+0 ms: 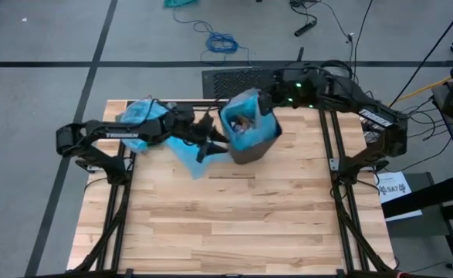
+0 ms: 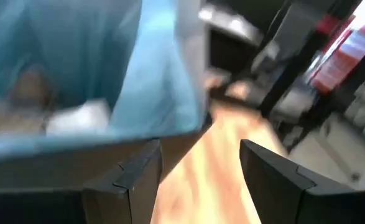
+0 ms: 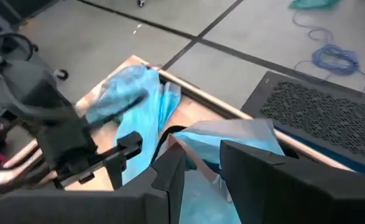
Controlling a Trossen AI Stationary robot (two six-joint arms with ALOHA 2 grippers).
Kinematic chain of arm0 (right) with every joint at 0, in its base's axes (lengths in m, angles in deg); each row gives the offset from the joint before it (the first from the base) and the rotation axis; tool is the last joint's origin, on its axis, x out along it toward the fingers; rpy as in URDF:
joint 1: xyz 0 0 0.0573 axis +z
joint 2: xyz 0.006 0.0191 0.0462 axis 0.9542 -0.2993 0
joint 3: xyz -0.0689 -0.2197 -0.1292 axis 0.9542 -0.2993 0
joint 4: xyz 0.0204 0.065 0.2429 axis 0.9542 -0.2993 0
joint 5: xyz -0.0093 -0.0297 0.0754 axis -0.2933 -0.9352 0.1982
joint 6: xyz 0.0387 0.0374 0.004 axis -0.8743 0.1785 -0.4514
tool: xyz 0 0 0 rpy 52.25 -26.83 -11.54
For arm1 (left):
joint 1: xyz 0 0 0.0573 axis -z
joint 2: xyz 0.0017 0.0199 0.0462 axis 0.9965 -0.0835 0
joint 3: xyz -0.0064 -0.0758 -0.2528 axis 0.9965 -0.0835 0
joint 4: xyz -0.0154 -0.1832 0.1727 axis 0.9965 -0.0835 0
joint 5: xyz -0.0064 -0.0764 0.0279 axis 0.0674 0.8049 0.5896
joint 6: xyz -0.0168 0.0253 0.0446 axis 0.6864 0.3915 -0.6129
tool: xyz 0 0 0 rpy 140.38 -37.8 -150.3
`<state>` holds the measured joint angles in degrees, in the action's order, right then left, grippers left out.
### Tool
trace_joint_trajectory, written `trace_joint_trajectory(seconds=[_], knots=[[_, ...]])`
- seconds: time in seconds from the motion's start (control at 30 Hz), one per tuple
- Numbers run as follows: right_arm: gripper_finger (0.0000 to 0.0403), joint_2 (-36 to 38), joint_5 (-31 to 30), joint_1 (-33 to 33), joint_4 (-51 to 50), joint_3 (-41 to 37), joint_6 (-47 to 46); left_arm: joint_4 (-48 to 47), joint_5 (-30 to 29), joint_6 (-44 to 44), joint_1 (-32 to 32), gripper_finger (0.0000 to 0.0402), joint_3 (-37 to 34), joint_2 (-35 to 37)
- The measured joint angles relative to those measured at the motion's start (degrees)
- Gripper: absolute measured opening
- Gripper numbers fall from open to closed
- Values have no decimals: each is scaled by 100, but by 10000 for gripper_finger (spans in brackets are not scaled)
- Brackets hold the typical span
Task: Place trash/remove bag and relplace
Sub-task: Remove the blue trash bag from the trash bin
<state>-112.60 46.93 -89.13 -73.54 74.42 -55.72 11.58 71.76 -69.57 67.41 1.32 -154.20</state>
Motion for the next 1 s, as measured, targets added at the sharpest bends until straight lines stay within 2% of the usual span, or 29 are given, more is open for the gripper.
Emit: trace_joint_trajectory(seconds=[0.1,0.23,0.43,0.7,0.87,1.0], knots=[[93,248,104,3,-395,0,-38,594,-114,640,231,215,15,-340],[93,608,104,18,-1013,0,-180,270,-127,1162,363,215,47,-557],[93,952,103,18,-1554,4,-448,-344,-196,1190,406,215,51,-303],[93,827,125,21,-1800,9,-557,-1054,-904,613,211,215,58,729],[93,681,558,14,-2128,9,-491,-1762,-957,187,-113,215,58,1212],[93,689,495,14,-2465,7,-796,-2066,-960,-138,-346,215,58,1301]])
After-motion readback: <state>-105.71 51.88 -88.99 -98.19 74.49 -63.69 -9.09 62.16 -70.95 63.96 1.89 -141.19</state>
